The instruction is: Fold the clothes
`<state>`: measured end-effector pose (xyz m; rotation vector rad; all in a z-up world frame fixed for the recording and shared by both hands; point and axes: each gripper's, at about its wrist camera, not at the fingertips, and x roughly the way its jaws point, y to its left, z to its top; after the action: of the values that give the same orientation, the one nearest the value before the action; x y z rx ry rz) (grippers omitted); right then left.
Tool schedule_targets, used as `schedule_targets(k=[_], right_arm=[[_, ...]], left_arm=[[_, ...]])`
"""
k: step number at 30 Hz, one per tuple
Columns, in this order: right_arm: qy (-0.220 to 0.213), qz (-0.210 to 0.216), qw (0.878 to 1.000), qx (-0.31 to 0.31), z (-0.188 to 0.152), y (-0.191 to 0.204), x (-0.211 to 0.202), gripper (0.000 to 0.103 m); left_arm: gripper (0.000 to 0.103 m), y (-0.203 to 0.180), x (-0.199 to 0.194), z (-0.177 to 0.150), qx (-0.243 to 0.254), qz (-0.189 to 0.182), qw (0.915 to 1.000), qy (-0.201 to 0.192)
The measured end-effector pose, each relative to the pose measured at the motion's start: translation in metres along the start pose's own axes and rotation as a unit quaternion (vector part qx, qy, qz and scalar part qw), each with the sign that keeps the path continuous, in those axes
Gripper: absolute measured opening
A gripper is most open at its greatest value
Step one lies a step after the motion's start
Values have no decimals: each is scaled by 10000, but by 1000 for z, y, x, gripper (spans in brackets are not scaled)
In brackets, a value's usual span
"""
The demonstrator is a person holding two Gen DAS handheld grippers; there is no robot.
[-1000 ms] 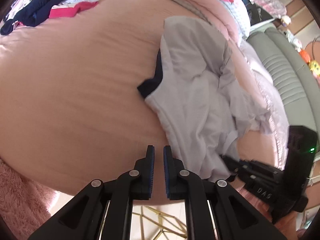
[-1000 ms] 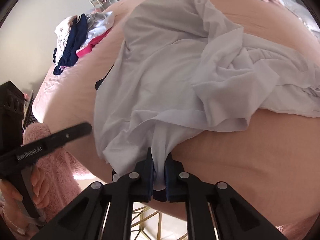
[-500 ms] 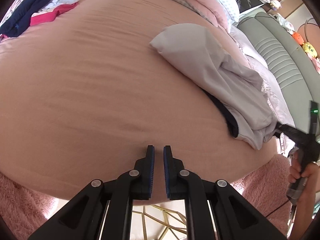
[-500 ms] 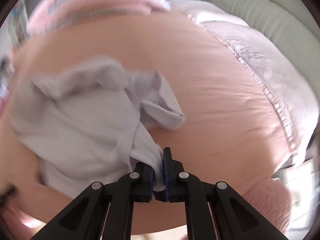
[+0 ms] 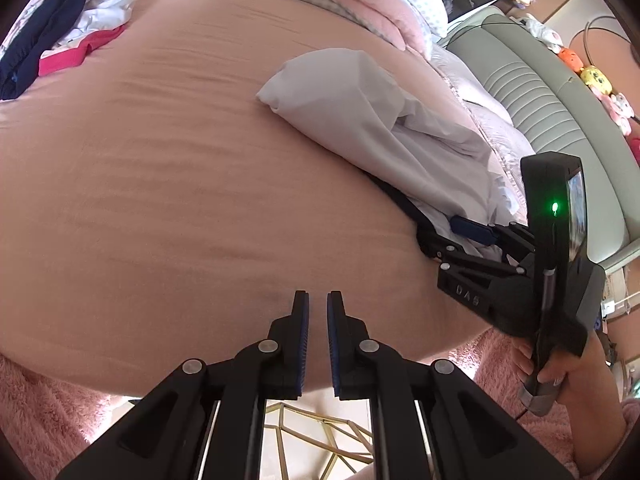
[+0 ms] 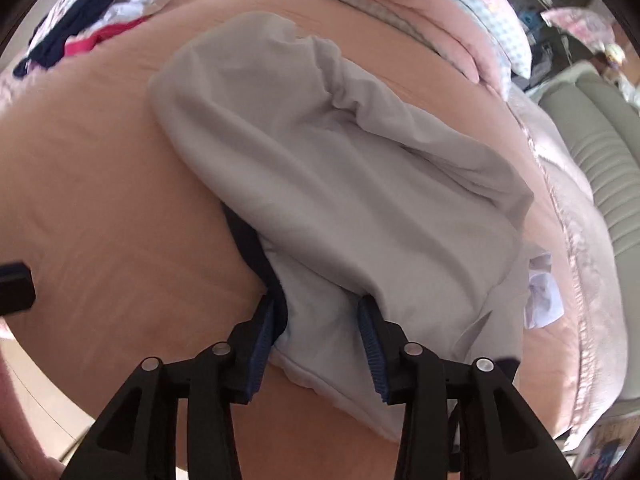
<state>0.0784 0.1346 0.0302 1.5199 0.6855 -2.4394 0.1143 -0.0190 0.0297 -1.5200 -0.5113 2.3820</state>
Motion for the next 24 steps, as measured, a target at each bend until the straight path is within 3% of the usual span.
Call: schedule_targets(k=[1, 2, 4, 8, 10, 15, 20, 24], right_arm=[[-8, 77, 9999, 97, -2, -3, -2, 40], [-22, 98, 9998, 175, -6, -9, -3, 32], [-50, 139, 9993, 333, -14, -22, -5, 6], [-432, -172, 9923, 1145, -28, -67, -29, 5], [-714, -369, 9862, 1450, -34, -90, -44, 5], [-1275, 725, 9636, 2236, -53, -127, -94, 5], [-1895, 918, 9582, 1936, -40, -122, -136, 5], [-2137, 1075, 9530, 1861, -38, -136, -152, 5]], left_arm=[[10, -2, 1, 2, 29, -24, 10000, 31], [13, -4, 2, 4, 68, -34, 9999, 73], [18, -12, 4, 11, 198, -52, 9997, 150], [37, -33, 4, 19, 593, -241, 9978, 167], [38, -43, 10, 22, 795, -212, 9964, 184], [38, -70, 28, 30, 1286, -142, 9914, 209], [38, -103, 59, 51, 1661, -12, 9860, 144], [38, -120, 69, 68, 1706, 556, 9831, -352]])
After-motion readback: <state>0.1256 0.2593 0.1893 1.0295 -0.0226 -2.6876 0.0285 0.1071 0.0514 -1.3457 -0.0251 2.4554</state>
